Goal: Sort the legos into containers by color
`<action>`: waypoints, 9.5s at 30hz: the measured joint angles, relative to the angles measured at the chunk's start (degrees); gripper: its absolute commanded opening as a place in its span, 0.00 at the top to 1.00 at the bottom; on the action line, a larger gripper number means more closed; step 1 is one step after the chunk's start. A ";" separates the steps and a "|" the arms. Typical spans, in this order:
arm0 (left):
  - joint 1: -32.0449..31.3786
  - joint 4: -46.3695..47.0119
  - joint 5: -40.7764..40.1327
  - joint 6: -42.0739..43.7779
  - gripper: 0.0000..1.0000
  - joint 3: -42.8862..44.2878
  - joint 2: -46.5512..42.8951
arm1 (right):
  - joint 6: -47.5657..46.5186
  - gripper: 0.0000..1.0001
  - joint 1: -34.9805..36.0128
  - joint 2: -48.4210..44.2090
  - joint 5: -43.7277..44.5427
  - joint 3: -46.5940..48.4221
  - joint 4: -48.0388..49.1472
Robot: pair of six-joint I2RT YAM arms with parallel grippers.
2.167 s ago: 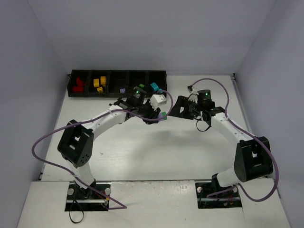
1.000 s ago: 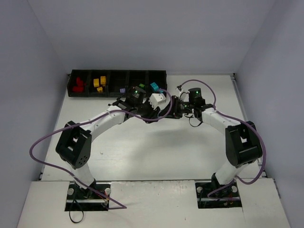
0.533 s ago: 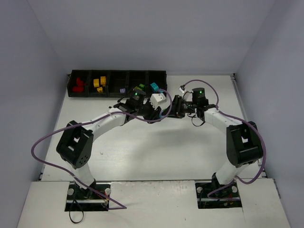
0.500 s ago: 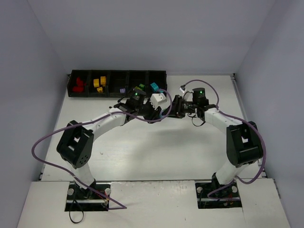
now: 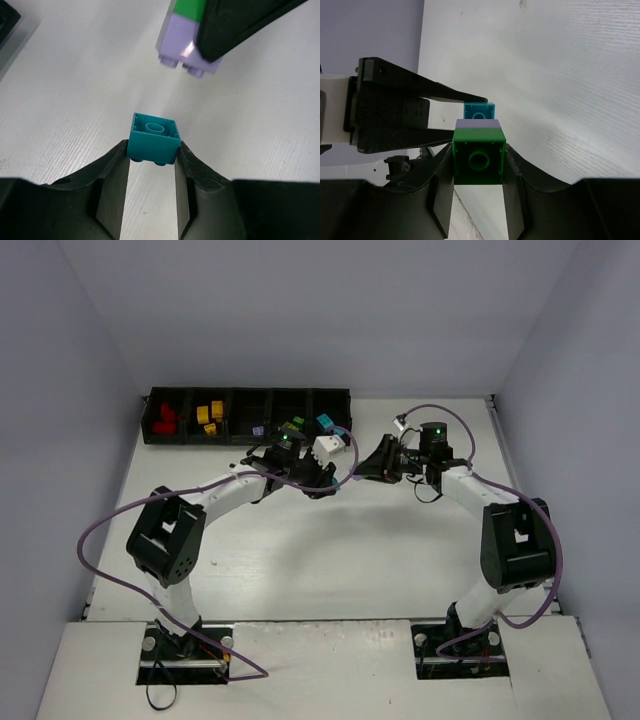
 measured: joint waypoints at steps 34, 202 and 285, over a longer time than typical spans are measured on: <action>8.55 -3.39 -23.63 -13.46 0.40 49.72 33.77 | -2.75 1.00 -4.00 -12.11 6.29 -4.61 -4.07; 0.35 5.57 4.96 3.17 0.92 0.72 -5.40 | 7.21 0.62 2.45 0.17 -2.89 6.73 1.03; 22.91 -8.55 -31.41 -13.62 0.22 32.37 19.67 | -10.78 1.00 7.48 10.93 12.96 31.58 -7.41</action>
